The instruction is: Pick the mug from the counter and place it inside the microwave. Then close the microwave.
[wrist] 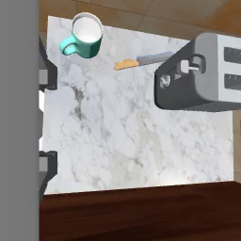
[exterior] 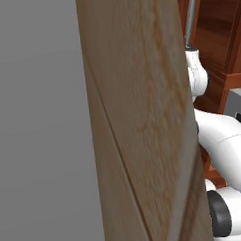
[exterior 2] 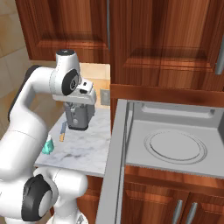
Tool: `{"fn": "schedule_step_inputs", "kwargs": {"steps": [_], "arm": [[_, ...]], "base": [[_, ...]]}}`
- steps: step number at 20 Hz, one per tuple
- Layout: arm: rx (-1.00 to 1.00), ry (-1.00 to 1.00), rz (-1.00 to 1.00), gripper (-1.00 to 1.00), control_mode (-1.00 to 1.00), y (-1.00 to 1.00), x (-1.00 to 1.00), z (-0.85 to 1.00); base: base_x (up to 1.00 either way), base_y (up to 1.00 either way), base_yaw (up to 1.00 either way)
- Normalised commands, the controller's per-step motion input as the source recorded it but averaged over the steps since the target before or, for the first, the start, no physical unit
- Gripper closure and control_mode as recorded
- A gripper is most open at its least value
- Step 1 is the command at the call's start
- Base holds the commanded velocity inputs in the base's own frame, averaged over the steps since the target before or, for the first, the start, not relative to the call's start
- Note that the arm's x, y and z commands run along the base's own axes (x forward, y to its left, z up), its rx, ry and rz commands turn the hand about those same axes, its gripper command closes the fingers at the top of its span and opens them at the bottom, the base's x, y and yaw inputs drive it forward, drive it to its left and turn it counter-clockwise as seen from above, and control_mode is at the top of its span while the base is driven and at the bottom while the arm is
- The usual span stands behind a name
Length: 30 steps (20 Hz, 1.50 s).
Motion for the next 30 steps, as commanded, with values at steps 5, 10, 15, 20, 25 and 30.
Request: {"fn": "schedule_step_inputs", "kwargs": {"steps": [5, 10, 15, 20, 25, 30], "arm": [[-0.01, -0.08, -0.01, -1.0, -1.0, 0.0, 0.0, -0.02], [0.0, -0.07, 0.01, -1.0, -1.0, 0.34, -0.18, -0.17], [0.0, 0.06, 0.14, -1.0, -1.0, 0.86, -0.18, -0.38], [0.01, 0.13, 0.25, -1.0, -1.0, 0.2, 0.0, -0.22], [0.0, 0.12, 0.23, -1.0, -1.0, 0.04, 0.03, -0.32], [0.0, 0.06, 0.14, -1.0, -1.0, 0.19, 0.0, -0.51]], "base": [[0.0, 0.0, 0.0], [0.0, 0.0, 0.0], [0.0, 0.0, 0.0], [0.0, 0.0, 0.0], [0.0, 0.0, 0.0], [0.0, 0.0, 0.0]]}}
